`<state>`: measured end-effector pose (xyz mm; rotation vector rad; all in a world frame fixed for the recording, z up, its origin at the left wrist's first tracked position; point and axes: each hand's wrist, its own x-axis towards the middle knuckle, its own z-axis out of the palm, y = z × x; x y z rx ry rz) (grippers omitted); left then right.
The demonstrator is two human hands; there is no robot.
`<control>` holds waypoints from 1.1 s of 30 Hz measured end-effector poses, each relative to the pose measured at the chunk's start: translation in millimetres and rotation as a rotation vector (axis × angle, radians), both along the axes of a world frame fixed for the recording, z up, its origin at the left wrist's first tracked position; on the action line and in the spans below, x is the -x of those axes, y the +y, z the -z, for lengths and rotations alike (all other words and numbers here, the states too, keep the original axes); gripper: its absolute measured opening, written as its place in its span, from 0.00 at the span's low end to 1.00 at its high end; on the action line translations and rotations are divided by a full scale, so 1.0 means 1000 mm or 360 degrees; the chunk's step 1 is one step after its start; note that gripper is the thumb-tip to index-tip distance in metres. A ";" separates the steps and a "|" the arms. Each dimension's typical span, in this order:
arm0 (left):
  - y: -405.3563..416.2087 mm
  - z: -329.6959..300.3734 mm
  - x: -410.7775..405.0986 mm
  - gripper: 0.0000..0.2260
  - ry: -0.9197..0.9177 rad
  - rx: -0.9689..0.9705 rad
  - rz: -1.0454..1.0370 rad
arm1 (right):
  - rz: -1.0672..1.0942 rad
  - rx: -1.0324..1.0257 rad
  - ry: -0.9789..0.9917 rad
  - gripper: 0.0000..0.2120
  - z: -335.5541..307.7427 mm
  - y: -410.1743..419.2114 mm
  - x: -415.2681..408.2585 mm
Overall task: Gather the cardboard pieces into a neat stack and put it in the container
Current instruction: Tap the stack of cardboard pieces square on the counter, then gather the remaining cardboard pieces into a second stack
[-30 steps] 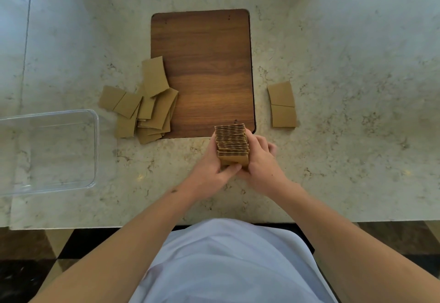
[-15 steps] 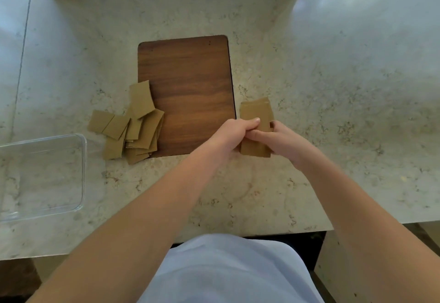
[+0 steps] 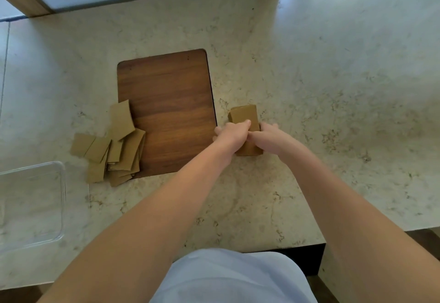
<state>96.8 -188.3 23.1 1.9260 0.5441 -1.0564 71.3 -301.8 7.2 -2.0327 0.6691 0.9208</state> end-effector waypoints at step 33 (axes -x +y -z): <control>0.302 0.003 0.082 0.04 -0.0584 -0.0293 -0.0903 | -0.0287 0.0306 -0.0697 0.32 0.000 0.303 -0.084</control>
